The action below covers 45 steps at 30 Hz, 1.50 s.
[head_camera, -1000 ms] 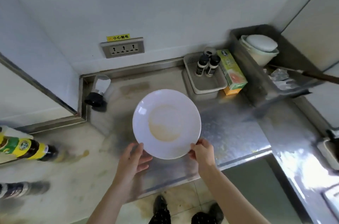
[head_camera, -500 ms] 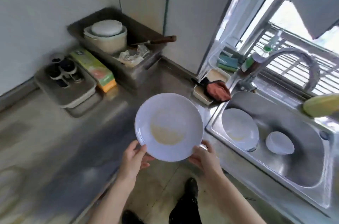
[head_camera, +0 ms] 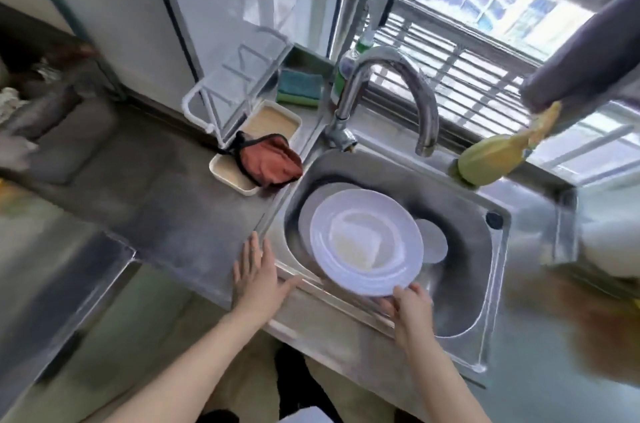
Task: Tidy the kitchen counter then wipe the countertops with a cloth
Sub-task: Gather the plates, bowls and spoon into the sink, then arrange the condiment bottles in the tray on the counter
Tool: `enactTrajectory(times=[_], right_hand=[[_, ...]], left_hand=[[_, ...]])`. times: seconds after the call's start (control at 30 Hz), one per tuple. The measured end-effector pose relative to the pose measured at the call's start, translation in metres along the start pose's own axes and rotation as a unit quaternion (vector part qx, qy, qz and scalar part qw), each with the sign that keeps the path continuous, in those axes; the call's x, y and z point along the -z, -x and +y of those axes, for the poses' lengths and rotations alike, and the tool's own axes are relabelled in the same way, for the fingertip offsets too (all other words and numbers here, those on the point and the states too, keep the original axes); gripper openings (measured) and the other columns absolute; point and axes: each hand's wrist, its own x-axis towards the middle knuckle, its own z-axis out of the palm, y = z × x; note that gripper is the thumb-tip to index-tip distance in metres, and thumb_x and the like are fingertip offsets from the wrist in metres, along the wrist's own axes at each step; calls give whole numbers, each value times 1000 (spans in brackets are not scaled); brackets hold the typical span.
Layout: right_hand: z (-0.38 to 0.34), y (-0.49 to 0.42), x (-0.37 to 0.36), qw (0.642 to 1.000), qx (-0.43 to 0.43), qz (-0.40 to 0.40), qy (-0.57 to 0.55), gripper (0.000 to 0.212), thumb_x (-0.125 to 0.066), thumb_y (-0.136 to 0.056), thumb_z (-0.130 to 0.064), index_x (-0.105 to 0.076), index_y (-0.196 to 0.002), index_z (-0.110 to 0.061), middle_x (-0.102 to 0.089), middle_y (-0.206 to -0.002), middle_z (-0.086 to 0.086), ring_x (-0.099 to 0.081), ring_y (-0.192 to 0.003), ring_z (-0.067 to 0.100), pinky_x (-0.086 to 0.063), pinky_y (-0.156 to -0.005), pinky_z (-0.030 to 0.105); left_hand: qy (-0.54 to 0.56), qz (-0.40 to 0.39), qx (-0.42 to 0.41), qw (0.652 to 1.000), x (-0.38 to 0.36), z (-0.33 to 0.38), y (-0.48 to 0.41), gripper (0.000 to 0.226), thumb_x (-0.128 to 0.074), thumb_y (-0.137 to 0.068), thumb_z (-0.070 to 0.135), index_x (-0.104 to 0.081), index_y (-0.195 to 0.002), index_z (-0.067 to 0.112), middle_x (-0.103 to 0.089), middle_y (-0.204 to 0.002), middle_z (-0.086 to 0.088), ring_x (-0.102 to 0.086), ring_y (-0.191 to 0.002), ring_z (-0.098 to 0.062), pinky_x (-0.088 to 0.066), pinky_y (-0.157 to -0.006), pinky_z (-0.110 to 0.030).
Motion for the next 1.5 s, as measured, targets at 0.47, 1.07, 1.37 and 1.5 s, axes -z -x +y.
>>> enactTrajectory(times=[0.47, 1.07, 1.37, 1.5], right_hand=[[11, -110, -43, 998, -57, -17, 19, 30, -35, -86, 17, -49, -92, -9, -58, -89, 13, -57, -68, 21, -55, -42, 28], [-8, -79, -32, 892, 128, -170, 400, 27, -55, -83, -15, -60, -107, -2, -61, -97, 8, -57, -87, 23, -43, -74, 32], [37, 79, -129, 747, 276, -408, 448, 6, -59, -82, -15, -62, -84, -19, -67, -83, 2, -63, -77, 20, -50, -71, 35], [103, 159, -170, 618, 303, -503, 522, 32, -47, -78, 3, -61, -80, -26, -67, -78, -1, -64, -77, 20, -49, -72, 32]], left_hand=[[-160, -57, 32, 985, -14, 11, -7, 97, -7, -72, 77, 29, -136, 13, 46, -136, -10, 40, -127, -23, 8, -114, -48], [-71, 135, 5, 988, -11, -3, 28, 92, -1, -76, 74, 4, -146, 16, 12, -151, -9, 10, -141, -24, 3, -113, -42], [127, 298, 238, 916, 13, -135, 168, 30, -57, -85, 32, -66, -104, 10, -71, -89, -12, -66, -77, -34, -51, -64, -35], [152, 330, 332, 870, 5, -224, 236, 34, -67, -82, 27, -63, -111, 7, -68, -103, -11, -65, -87, -33, -52, -73, -39]])
